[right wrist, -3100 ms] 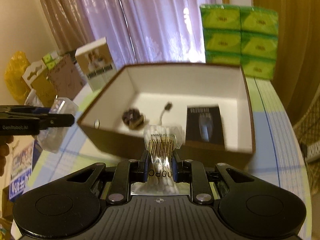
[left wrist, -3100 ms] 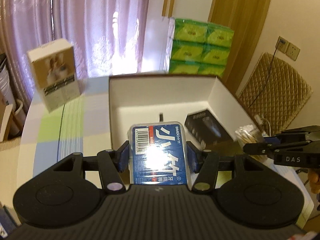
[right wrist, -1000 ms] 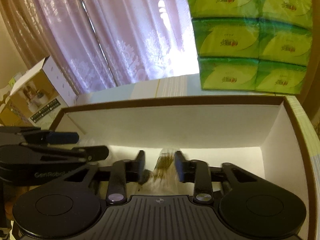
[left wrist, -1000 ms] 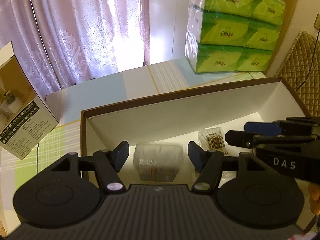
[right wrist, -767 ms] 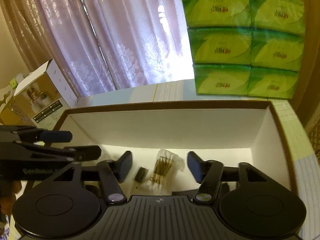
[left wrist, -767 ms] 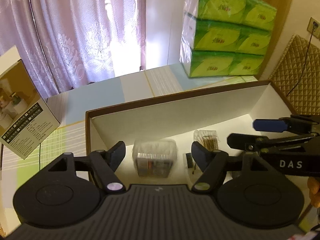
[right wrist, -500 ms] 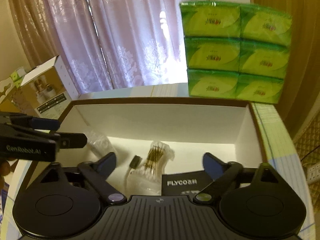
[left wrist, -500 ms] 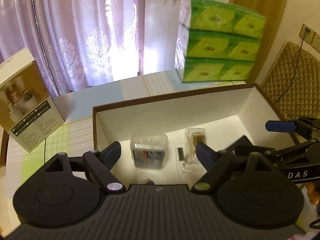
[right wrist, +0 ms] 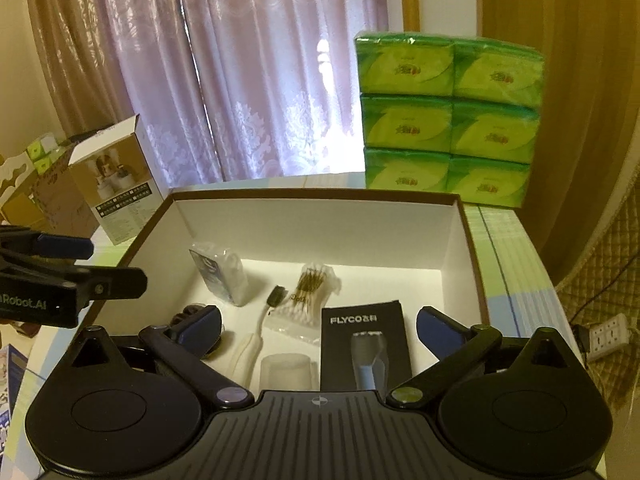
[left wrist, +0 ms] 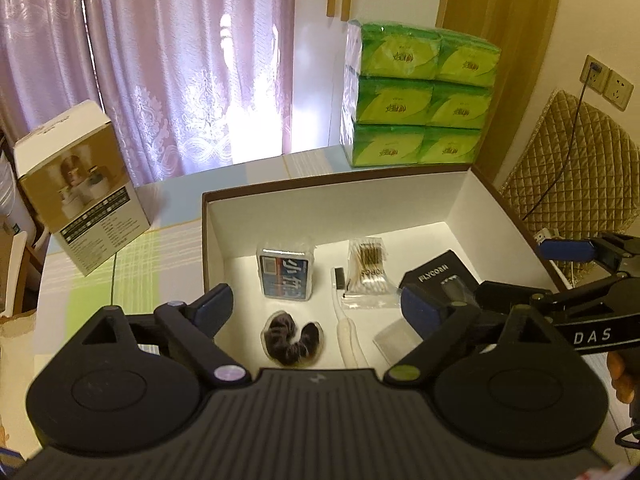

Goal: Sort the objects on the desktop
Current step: 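Withdraw both tools from the box back toward the remaining items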

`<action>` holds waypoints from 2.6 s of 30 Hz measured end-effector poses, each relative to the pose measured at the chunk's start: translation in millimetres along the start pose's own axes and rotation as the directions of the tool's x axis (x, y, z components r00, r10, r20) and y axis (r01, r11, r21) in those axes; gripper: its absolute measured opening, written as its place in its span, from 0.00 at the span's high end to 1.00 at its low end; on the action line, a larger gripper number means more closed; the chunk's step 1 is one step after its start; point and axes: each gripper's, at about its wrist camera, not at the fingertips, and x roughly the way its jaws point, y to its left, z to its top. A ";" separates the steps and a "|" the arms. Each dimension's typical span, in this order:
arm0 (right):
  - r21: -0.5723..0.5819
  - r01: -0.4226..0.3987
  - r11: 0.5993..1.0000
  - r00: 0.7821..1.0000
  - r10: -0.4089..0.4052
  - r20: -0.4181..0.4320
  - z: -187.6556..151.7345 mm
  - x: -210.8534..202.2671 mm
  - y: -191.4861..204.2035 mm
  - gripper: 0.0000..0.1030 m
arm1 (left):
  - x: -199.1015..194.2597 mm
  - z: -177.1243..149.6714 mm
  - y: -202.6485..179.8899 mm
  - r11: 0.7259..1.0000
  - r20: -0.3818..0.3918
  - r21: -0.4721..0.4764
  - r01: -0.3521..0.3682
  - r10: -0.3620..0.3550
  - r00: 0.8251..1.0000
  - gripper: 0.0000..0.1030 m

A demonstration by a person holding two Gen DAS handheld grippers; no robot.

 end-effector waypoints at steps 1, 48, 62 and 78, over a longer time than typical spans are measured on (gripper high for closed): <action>0.004 0.000 1.000 1.000 0.000 0.001 -1.4 -4.8 0.3 0.02 | -5.1 -1.8 -1.2 1.000 0.002 -0.004 -0.001 0.001 1.000 0.14; -0.069 -0.088 0.994 0.996 0.087 -0.007 -124.7 -168.8 40.3 0.02 | -181.2 -147.4 -69.5 0.989 0.026 -0.117 -0.092 0.096 0.995 0.10; -0.071 -0.111 0.991 0.992 0.106 -0.076 -154.2 -167.9 49.9 0.02 | -181.2 -177.6 -72.5 0.986 -0.033 -0.118 -0.115 0.112 0.993 0.10; -0.051 -0.117 0.992 0.979 0.107 -0.173 -180.4 -147.7 55.5 0.02 | -165.9 -202.6 -61.5 0.982 -0.115 -0.131 -0.139 0.124 0.986 0.10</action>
